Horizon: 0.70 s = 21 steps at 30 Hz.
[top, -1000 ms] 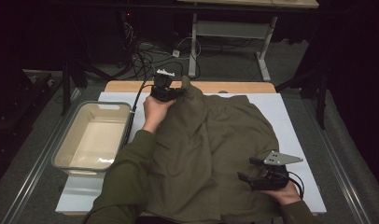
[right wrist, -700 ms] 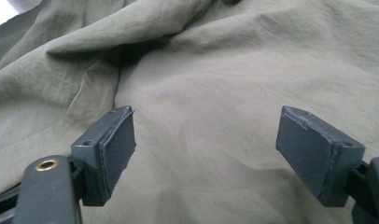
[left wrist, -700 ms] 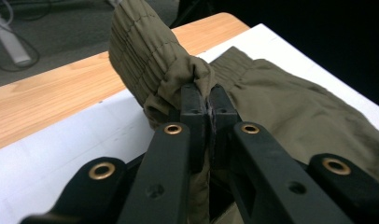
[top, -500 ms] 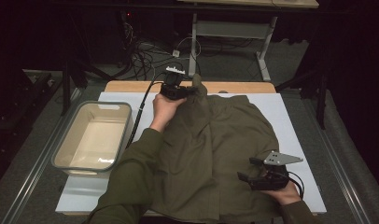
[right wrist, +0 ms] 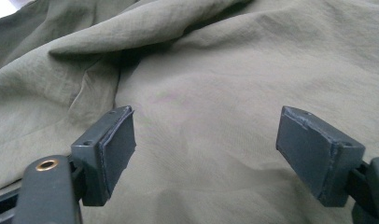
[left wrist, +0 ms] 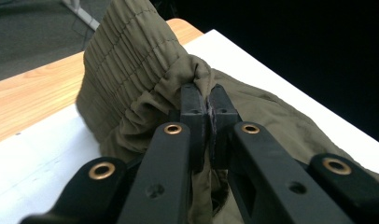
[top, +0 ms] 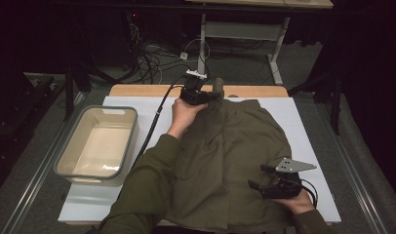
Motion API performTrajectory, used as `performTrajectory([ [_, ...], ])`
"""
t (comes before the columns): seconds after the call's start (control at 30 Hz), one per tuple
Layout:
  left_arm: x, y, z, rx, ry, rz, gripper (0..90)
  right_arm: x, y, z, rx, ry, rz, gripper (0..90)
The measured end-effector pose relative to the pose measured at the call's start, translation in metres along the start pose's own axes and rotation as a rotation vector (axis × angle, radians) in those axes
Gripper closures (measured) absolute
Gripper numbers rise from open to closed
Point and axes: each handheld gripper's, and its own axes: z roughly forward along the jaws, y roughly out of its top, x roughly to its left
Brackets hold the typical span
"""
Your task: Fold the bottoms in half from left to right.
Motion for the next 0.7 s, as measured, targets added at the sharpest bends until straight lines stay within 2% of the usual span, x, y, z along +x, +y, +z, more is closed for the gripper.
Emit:
performTrajectory([
  [0.27, -0.012, 0.002, 0.02, 0.014, -0.044, -0.003, 85.5, 0.0, 0.0, 0.0, -0.001, 0.003, -0.002, 20.7],
  [0.7, -0.035, -0.001, 0.068, 0.069, -0.102, 0.008, 85.3, 0.0, 0.0, 0.0, -0.003, 0.006, -0.002, 20.7],
])
